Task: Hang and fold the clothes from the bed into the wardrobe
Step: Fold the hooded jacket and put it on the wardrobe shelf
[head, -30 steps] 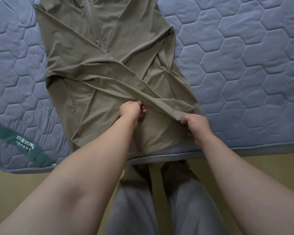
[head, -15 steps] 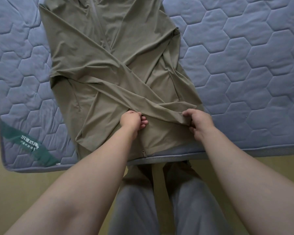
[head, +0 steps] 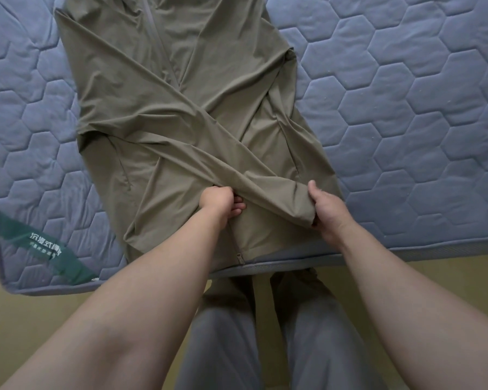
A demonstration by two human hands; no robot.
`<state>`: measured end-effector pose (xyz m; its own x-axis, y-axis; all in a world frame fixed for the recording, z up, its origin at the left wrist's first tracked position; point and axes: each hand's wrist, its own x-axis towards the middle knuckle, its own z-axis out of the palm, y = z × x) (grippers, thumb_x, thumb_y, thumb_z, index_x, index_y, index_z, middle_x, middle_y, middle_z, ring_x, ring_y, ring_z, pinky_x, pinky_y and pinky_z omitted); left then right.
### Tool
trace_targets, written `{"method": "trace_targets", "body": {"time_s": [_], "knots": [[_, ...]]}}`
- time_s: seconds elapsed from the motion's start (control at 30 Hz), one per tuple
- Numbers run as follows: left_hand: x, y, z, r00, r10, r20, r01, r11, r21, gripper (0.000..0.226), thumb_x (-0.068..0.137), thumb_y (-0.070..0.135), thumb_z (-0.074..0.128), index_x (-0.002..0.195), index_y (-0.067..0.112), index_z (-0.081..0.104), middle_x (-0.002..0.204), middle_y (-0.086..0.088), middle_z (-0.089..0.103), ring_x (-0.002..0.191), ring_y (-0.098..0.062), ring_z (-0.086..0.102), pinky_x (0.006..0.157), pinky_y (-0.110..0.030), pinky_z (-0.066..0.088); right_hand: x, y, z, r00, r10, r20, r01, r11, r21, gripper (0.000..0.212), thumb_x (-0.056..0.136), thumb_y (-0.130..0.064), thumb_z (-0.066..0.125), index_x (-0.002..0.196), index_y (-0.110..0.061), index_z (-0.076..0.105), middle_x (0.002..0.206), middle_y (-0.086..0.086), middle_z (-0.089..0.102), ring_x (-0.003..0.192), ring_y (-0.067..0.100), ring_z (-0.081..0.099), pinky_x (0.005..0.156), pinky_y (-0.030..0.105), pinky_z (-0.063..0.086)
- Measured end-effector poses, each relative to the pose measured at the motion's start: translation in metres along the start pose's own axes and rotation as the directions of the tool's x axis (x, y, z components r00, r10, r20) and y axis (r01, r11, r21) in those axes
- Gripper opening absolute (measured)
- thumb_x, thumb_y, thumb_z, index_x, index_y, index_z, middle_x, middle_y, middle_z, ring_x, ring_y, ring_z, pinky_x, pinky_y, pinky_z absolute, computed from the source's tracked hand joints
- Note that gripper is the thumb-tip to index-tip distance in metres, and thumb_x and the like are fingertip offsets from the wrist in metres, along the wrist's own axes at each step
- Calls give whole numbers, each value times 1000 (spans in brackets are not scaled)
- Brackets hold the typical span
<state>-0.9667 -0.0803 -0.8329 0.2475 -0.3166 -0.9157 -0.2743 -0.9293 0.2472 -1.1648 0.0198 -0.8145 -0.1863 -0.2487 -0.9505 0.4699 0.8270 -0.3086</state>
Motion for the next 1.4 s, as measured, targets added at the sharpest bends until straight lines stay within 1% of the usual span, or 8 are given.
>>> {"method": "trace_targets", "body": {"time_s": [0.23,0.37,0.5,0.63,0.8,0.93,1.13,1.4], "knots": [[7,1,8,997,-47,-55,50,998,47,30,102,11,36,83,3,57,75,-10,64,56,-25,63,41,-22,46,-10,-5,-5,978,-209,-14,204,938,282,20,96,-11,63,113,-17,72,113,3,76,107,22,71,88,39,57],[-3,14,0,936,211,-281,-138,956,258,40,89,37,38,88,4,62,94,-15,73,87,-34,72,82,-36,57,-14,9,-12,990,-133,-51,141,958,251,25,91,0,62,106,-17,72,103,2,77,104,28,70,78,37,55],[-22,52,-13,723,591,-358,-324,748,580,23,96,31,46,97,16,64,113,-16,68,106,-37,61,84,-37,44,-15,16,-15,991,-109,-80,126,961,248,30,93,-5,60,110,-26,73,111,-2,76,106,24,69,77,35,52],[-1,92,-20,521,846,-112,-456,387,801,33,90,27,54,121,16,59,129,-14,53,115,-36,53,94,-44,41,-18,14,-12,959,-252,-129,262,963,68,31,95,-9,63,114,-32,69,111,-10,73,103,12,67,84,33,54],[25,140,-37,505,860,76,-267,71,961,59,85,26,56,143,23,44,153,-7,38,136,-33,38,107,-47,33,-14,13,-13,853,-450,-265,390,886,-250,20,96,-15,59,113,-24,64,105,-9,71,103,17,67,101,39,52],[41,151,-60,549,835,40,-245,115,963,68,97,29,48,159,22,21,167,-4,18,152,-31,19,117,-51,25,-8,11,-3,844,-376,-383,228,897,-379,44,96,-26,61,137,-18,48,135,8,59,120,32,58,104,45,47],[57,131,-121,629,758,-173,-138,328,934,68,98,29,42,161,18,19,169,-5,13,155,-28,13,122,-52,18,-19,-2,37,635,-568,-523,2,679,-734,60,81,-30,71,129,-21,36,137,12,34,124,37,40,102,48,32],[85,108,-213,618,747,-245,-18,324,946,73,96,13,47,162,23,15,169,-9,13,149,-34,28,114,-51,32,-5,-15,119,587,-805,85,319,133,-938,57,82,-27,70,135,-17,51,143,14,43,132,33,39,106,54,35]]}}
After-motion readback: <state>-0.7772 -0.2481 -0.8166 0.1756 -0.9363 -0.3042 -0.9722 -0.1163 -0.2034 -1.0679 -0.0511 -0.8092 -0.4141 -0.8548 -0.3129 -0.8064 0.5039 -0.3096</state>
